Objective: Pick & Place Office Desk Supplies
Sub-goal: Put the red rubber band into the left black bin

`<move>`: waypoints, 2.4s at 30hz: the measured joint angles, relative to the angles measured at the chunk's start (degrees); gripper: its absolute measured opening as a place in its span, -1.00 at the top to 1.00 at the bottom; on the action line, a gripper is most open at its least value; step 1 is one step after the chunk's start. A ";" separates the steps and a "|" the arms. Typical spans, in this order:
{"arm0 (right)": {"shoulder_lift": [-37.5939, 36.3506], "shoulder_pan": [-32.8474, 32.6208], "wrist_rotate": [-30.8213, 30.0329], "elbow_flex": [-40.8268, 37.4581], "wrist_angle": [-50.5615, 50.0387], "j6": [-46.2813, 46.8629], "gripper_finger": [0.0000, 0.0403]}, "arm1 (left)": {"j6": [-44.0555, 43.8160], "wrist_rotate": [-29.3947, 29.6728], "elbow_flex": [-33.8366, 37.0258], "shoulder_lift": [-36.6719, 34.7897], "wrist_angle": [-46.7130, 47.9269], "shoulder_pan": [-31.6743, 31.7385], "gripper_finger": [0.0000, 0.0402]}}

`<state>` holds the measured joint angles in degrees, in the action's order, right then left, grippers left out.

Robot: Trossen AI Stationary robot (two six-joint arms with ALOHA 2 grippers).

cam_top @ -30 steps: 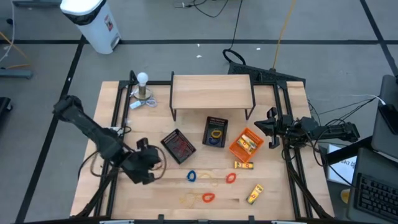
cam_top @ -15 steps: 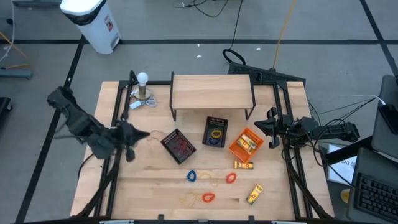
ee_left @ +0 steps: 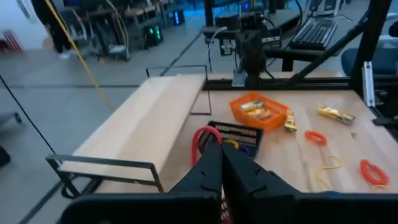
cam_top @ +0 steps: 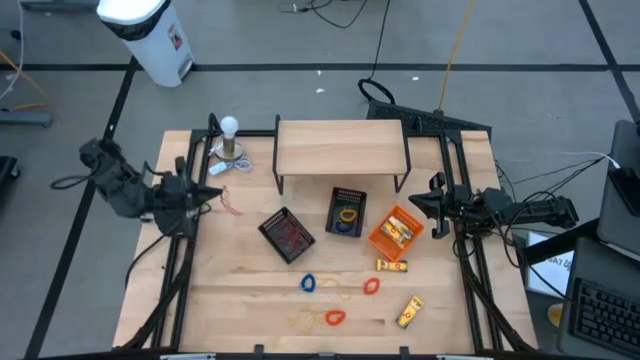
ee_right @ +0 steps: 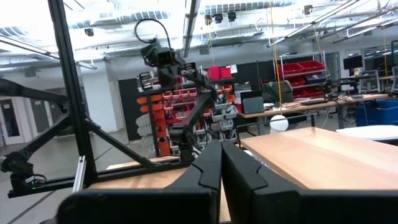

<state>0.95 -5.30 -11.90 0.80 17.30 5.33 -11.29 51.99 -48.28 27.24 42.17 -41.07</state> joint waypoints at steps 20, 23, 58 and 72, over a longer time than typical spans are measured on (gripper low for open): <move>0.00 0.02 0.00 0.00 1.42 -4.53 1.00 | 12.33 -23.42 29.15 -15.81 -30.93 10.96 1.00; 0.00 0.00 0.02 0.00 0.86 -4.93 1.00 | 11.30 -24.03 30.96 -16.90 -30.94 13.55 1.00; 0.00 0.01 0.07 -0.02 1.29 -5.99 1.00 | 2.58 -30.01 35.00 -24.36 -36.28 20.93 1.00; -0.02 0.00 -0.02 -0.02 1.77 -6.43 1.00 | 1.04 -28.74 9.86 10.53 -22.05 24.98 1.00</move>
<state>0.93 -5.30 -11.92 0.78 19.07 -1.10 -10.25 23.25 -38.43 37.77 20.13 -16.09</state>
